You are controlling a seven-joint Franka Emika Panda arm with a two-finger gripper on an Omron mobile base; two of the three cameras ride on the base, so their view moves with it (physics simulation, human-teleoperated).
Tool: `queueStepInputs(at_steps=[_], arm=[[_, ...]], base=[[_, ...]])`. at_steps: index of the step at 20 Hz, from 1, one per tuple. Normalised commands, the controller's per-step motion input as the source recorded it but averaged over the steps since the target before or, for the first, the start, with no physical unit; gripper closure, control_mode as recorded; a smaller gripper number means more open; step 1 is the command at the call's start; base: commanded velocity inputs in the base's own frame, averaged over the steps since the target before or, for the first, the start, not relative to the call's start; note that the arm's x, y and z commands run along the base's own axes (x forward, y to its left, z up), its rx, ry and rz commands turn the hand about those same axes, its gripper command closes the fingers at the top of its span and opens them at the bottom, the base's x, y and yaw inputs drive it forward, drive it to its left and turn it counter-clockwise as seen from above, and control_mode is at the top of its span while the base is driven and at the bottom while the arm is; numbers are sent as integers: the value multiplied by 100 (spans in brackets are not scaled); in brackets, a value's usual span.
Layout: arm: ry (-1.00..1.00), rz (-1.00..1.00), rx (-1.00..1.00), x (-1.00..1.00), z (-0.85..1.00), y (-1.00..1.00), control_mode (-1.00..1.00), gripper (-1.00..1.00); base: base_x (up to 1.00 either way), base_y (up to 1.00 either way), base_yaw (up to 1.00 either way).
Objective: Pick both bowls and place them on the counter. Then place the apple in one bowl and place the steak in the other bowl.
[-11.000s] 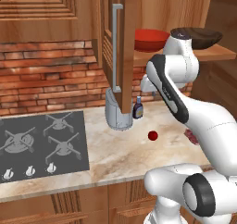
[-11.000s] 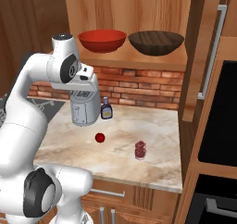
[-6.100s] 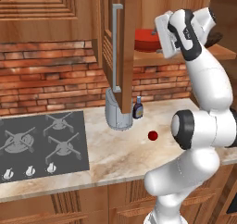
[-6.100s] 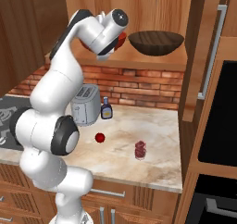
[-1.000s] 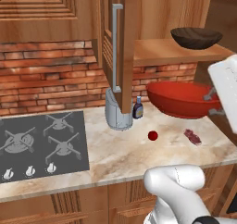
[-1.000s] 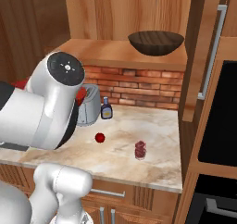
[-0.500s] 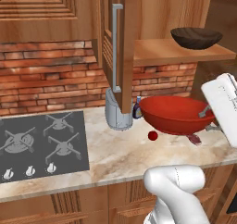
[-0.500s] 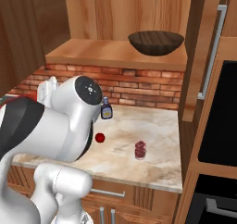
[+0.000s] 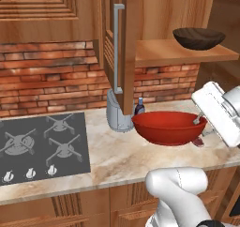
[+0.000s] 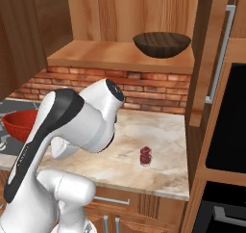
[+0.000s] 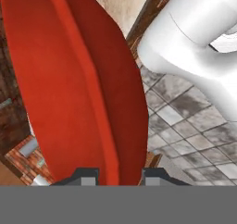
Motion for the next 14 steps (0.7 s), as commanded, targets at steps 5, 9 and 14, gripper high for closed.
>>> queueStepInputs(at_steps=[5, 9, 14], arm=[[4, 12, 5, 11, -33, 0, -100, 100], [0, 0, 6, 20, -31, 6, -100, 100], [0, 0, 3, 23, -31, 5, -100, 100]], base=[[0, 0, 0], [0, 0, 0], [0, 0, 0]])
